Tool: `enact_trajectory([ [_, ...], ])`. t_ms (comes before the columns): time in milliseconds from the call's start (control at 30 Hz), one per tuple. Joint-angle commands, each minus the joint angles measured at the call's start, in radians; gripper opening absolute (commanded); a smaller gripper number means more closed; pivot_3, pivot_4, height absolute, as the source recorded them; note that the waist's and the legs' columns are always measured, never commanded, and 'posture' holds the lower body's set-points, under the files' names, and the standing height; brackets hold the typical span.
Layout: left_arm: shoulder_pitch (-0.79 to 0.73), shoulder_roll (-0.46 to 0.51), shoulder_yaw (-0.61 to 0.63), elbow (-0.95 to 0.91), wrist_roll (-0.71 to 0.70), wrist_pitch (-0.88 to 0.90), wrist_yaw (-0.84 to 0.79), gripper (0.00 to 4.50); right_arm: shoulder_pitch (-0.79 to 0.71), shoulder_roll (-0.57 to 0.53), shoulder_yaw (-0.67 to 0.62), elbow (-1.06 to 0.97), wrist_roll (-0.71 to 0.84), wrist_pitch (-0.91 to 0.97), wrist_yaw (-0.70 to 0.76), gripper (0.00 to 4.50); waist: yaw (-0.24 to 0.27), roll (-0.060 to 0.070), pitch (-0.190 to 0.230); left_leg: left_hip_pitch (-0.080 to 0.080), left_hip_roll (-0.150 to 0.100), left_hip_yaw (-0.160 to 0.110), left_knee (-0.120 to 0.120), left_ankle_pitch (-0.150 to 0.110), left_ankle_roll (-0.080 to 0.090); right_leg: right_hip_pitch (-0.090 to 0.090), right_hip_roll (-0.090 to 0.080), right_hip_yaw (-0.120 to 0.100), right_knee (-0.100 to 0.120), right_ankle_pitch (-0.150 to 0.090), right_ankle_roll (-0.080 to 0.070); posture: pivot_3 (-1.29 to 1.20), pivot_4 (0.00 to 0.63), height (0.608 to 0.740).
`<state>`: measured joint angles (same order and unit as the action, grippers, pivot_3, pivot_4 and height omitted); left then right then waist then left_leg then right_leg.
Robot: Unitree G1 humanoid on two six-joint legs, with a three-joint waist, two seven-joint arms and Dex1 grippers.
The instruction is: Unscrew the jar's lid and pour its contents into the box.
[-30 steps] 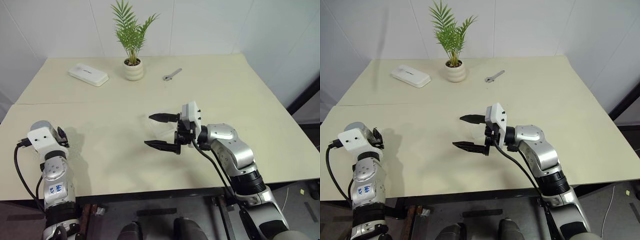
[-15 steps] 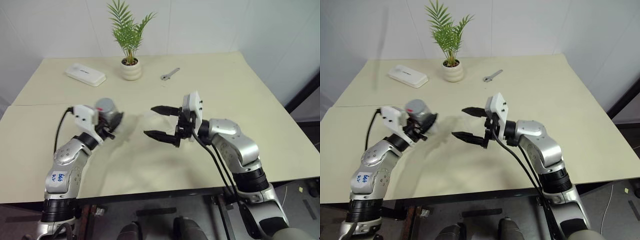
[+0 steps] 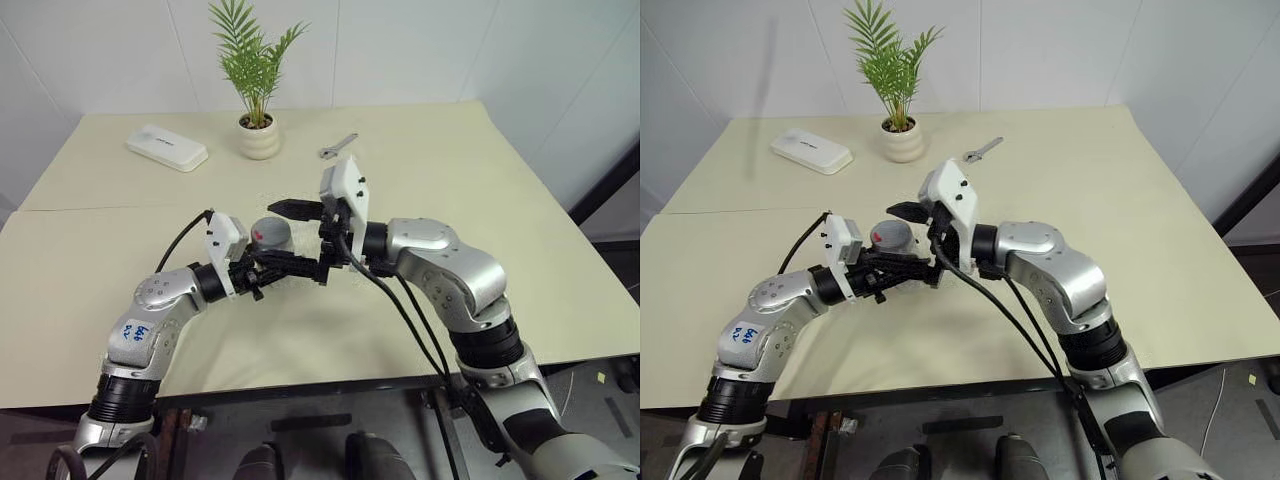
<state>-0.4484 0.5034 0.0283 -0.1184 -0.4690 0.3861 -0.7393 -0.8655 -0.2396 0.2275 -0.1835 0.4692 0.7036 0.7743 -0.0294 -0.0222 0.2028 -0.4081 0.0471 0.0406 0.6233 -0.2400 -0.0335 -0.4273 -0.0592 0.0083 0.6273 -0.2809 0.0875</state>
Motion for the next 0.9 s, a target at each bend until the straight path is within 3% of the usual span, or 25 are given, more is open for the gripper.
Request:
enact_trajectory([
  [33, -0.009, -0.004, 0.006, -0.024, 0.0, -0.013, -0.014, 1.96, -0.015, 0.014, 0.002, 0.014, -0.023, -0.021, -0.02, 4.5, 0.0, 0.0, 0.0, 0.0, 0.0, 0.0, 0.0, 0.0, 0.0, 0.0, 0.0, 0.0, 0.0, 0.0, 0.0, 0.0, 0.15, 0.74],
  [467, -0.002, -0.002, 0.01, -0.013, 0.011, -0.024, -0.028, 1.96, -0.025, 0.029, -0.016, 0.088, -0.06, -0.069, -0.017, 4.5, 0.0, 0.0, 0.0, -0.001, 0.0, 0.0, 0.002, 0.0, 0.0, 0.0, 0.001, 0.0, 0.001, 0.0, 0.001, 0.0, 0.15, 0.74],
  [567, 0.001, -0.002, 0.011, -0.009, 0.013, -0.027, -0.03, 1.96, -0.023, 0.033, -0.019, 0.085, -0.055, -0.068, -0.014, 3.86, 0.0, 0.0, 0.0, -0.001, 0.0, 0.0, 0.002, 0.0, 0.0, 0.0, 0.001, 0.0, 0.001, 0.0, 0.001, 0.0, 0.15, 0.74],
  [700, 0.006, 0.002, 0.013, -0.004, 0.014, -0.034, -0.037, 1.96, -0.02, 0.037, -0.023, 0.073, -0.045, -0.059, -0.003, 2.61, 0.001, 0.0, 0.0, -0.001, 0.0, 0.0, 0.002, 0.0, 0.0, 0.0, 0.001, 0.0, 0.001, 0.0, 0.001, 0.0, 0.15, 0.74],
  [833, -0.006, 0.015, 0.01, 0.013, -0.002, -0.048, -0.092, 1.96, -0.023, 0.025, -0.02, 0.068, -0.027, -0.058, 0.039, 2.55, 0.0, 0.0, 0.0, -0.001, 0.0, 0.0, 0.003, 0.0, 0.0, 0.0, 0.001, 0.0, 0.001, 0.001, 0.001, 0.0, 0.15, 0.74],
  [900, -0.031, 0.038, 0.0, 0.025, -0.038, -0.056, -0.197, 1.96, -0.044, -0.021, -0.007, 0.08, -0.009, -0.084, 0.156, 2.55, 0.001, 0.0, 0.0, -0.001, 0.0, 0.0, 0.003, 0.0, 0.0, 0.0, 0.001, 0.0, 0.001, 0.001, 0.001, 0.0, 0.15, 0.74],
])
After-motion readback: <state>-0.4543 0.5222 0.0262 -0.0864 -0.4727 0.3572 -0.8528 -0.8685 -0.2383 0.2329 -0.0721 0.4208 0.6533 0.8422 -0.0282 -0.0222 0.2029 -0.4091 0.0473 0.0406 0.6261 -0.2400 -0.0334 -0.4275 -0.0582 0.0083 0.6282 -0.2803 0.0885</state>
